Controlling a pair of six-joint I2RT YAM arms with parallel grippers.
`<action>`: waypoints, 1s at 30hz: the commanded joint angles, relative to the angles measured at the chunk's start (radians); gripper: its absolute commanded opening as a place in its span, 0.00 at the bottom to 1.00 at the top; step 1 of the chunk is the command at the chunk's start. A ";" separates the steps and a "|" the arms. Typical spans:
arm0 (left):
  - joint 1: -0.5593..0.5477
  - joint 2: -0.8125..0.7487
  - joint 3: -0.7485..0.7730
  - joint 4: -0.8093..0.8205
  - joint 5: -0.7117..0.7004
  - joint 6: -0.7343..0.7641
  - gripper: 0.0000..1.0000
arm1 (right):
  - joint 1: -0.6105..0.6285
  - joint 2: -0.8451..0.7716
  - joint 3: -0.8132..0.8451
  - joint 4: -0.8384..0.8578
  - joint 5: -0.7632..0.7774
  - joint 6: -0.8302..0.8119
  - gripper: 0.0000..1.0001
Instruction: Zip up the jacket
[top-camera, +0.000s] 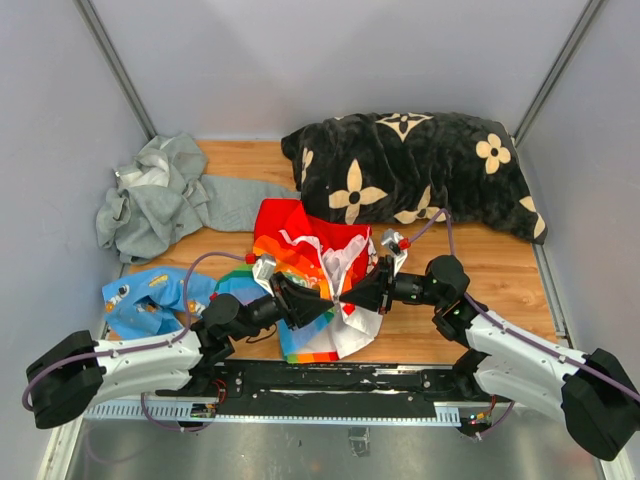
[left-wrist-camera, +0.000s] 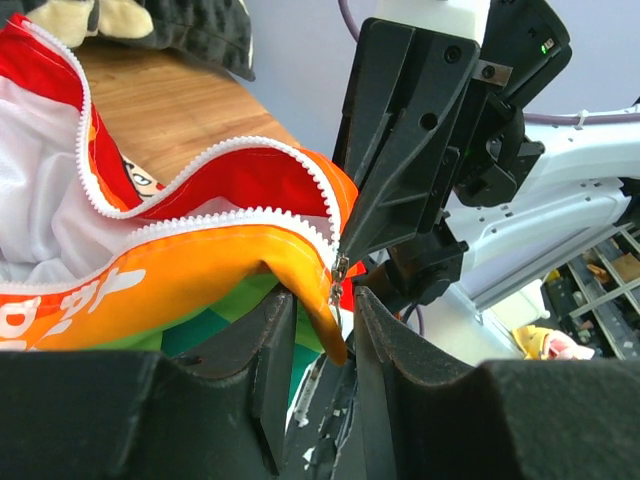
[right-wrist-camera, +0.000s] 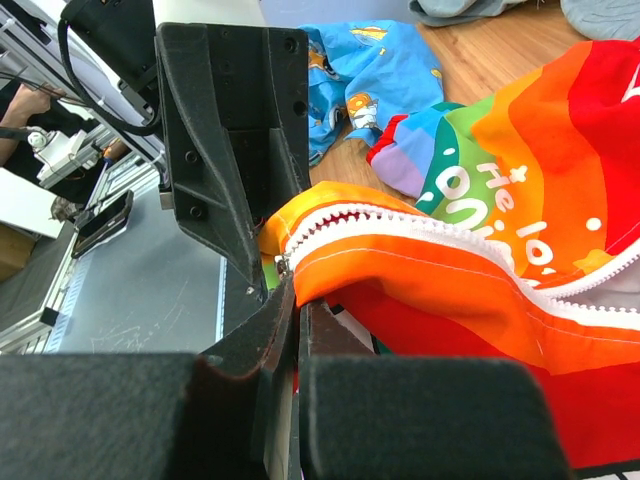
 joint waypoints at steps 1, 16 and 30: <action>0.001 0.012 -0.008 0.085 -0.024 -0.030 0.33 | -0.010 -0.002 -0.012 0.064 -0.028 0.006 0.01; 0.002 0.013 -0.007 0.090 -0.046 -0.056 0.13 | -0.010 -0.008 -0.026 0.080 -0.032 0.010 0.01; 0.000 0.008 0.030 -0.084 0.056 -0.071 0.00 | -0.010 -0.033 0.013 0.039 0.011 -0.014 0.01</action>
